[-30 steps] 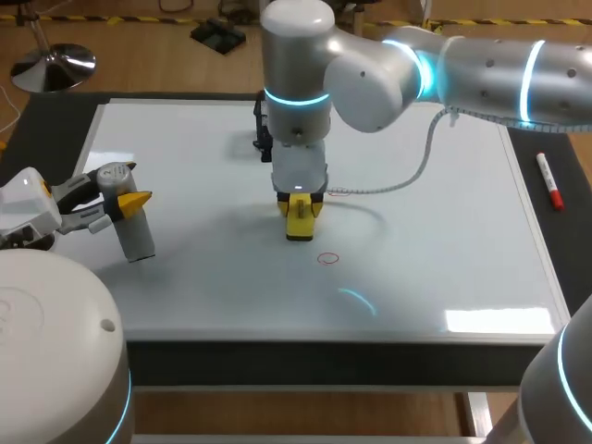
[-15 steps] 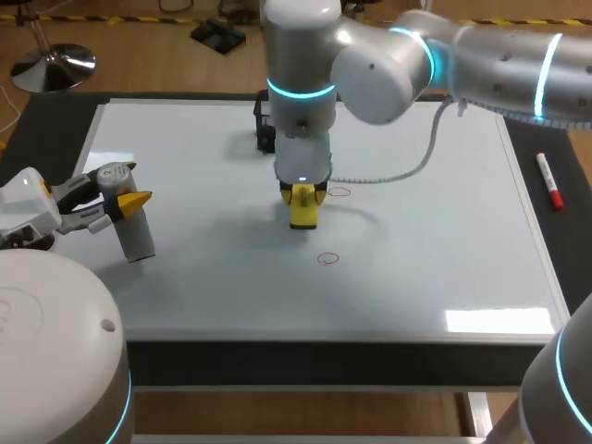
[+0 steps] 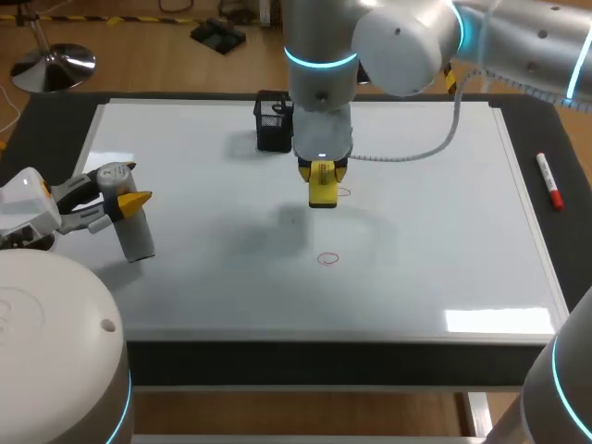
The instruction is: Pick up the inspection probe, press it on each red-marked spot on the whiteboard one by one, put down the probe, pick up the eraser, and wipe off all the red marks.
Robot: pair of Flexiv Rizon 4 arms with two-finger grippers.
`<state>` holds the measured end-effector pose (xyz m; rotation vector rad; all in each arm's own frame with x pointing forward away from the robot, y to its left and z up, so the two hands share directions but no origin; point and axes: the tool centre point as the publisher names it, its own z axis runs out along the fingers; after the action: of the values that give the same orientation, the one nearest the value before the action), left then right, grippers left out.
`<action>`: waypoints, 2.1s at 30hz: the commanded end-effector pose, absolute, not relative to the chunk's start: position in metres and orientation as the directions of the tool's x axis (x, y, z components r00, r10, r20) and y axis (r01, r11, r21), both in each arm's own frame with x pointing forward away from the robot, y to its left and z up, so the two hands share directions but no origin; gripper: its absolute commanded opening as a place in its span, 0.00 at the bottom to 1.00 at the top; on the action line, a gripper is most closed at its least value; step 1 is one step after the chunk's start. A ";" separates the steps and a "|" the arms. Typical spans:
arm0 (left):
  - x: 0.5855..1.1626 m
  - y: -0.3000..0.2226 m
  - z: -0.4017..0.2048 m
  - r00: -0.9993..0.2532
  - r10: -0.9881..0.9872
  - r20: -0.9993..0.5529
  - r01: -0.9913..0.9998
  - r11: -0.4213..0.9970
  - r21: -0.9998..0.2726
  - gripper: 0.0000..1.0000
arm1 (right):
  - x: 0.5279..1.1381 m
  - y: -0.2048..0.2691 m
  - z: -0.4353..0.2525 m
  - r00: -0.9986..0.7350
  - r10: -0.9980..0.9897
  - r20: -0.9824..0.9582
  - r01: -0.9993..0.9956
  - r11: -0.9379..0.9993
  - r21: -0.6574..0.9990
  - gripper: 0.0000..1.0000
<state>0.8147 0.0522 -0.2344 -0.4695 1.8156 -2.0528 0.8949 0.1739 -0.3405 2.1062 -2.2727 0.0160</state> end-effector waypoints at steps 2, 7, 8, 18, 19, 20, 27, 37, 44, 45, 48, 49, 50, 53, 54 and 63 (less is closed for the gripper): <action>0.814 0.052 -0.233 -0.880 -0.475 0.010 0.048 -0.110 -0.993 0.00 | 0.894 0.172 -0.339 -0.073 -0.997 0.038 -0.997 0.074 0.018 0.00; 0.814 0.052 -0.233 -0.880 -0.475 0.010 0.048 -0.110 -0.993 0.00 | 0.894 0.172 -0.339 -0.073 -0.997 0.038 -0.997 0.074 0.018 0.00; 0.814 0.052 -0.233 -0.880 -0.475 0.010 0.048 -0.110 -0.993 0.00 | 0.894 0.172 -0.339 -0.073 -0.997 0.038 -0.997 0.074 0.018 0.00; 0.814 0.052 -0.233 -0.880 -0.475 0.010 0.048 -0.110 -0.993 0.00 | 0.914 0.111 -0.328 -0.178 -0.983 0.045 -0.984 0.179 0.012 0.00; 0.814 0.052 -0.233 -0.880 -0.475 0.010 0.048 -0.110 -0.993 0.00 | 0.915 0.103 -0.327 -0.195 -0.980 0.039 -0.981 0.196 0.014 0.00; 0.814 0.052 -0.233 -0.880 -0.475 0.010 0.048 -0.110 -0.993 0.00 | 0.916 0.094 -0.327 -0.206 -0.978 0.021 -0.978 0.206 0.017 0.00; 0.814 0.052 -0.233 -0.880 -0.475 0.010 0.048 -0.110 -0.993 0.00 | 0.911 0.038 -0.324 -0.284 -0.959 0.017 -0.958 0.284 0.023 0.00; 0.814 0.052 -0.233 -0.880 -0.475 0.010 0.048 -0.110 -0.993 0.00 | 0.893 -0.034 -0.332 -0.454 -0.891 0.014 -0.890 0.454 0.035 0.00; 0.814 0.052 -0.233 -0.880 -0.475 0.010 0.048 -0.110 -0.993 0.00 | 0.885 -0.065 -0.339 -0.534 -0.845 0.026 -0.844 0.534 0.046 0.00; 0.814 0.052 -0.233 -0.880 -0.475 0.010 0.048 -0.110 -0.993 0.00 | 0.884 -0.067 -0.340 -0.539 -0.842 0.027 -0.840 0.540 0.048 0.00; 0.814 0.052 -0.233 -0.880 -0.475 0.010 0.048 -0.110 -0.993 0.00 | 0.882 -0.077 -0.344 -0.557 -0.830 0.034 -0.828 0.558 0.051 0.00; 0.814 0.052 -0.233 -0.880 -0.475 0.010 0.048 -0.110 -0.993 0.00 | 0.881 -0.078 -0.344 -0.560 -0.828 0.032 -0.826 0.561 0.053 0.00; 0.814 0.052 -0.233 -0.880 -0.475 0.010 0.048 -0.110 -0.993 0.00 | 0.881 -0.079 -0.344 -0.562 -0.827 0.032 -0.825 0.562 0.054 0.00; 0.814 0.052 -0.233 -0.880 -0.475 0.010 0.048 -0.110 -0.993 0.00 | 0.880 -0.082 -0.346 -0.573 -0.819 0.032 -0.817 0.574 0.059 0.00; 0.814 0.052 -0.233 -0.880 -0.475 0.010 0.048 -0.110 -0.993 0.00 | 0.879 -0.082 -0.345 -0.583 -0.811 0.032 -0.809 0.584 0.061 0.00; 0.814 0.052 -0.233 -0.880 -0.475 0.010 0.048 -0.110 -0.993 0.00 | 0.879 -0.083 -0.343 -0.599 -0.800 0.031 -0.798 0.600 0.054 0.00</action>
<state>0.8145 0.0523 -0.2342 -0.4698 1.8158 -2.0524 0.8802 -0.0814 -0.3440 1.3776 -2.7624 -0.0579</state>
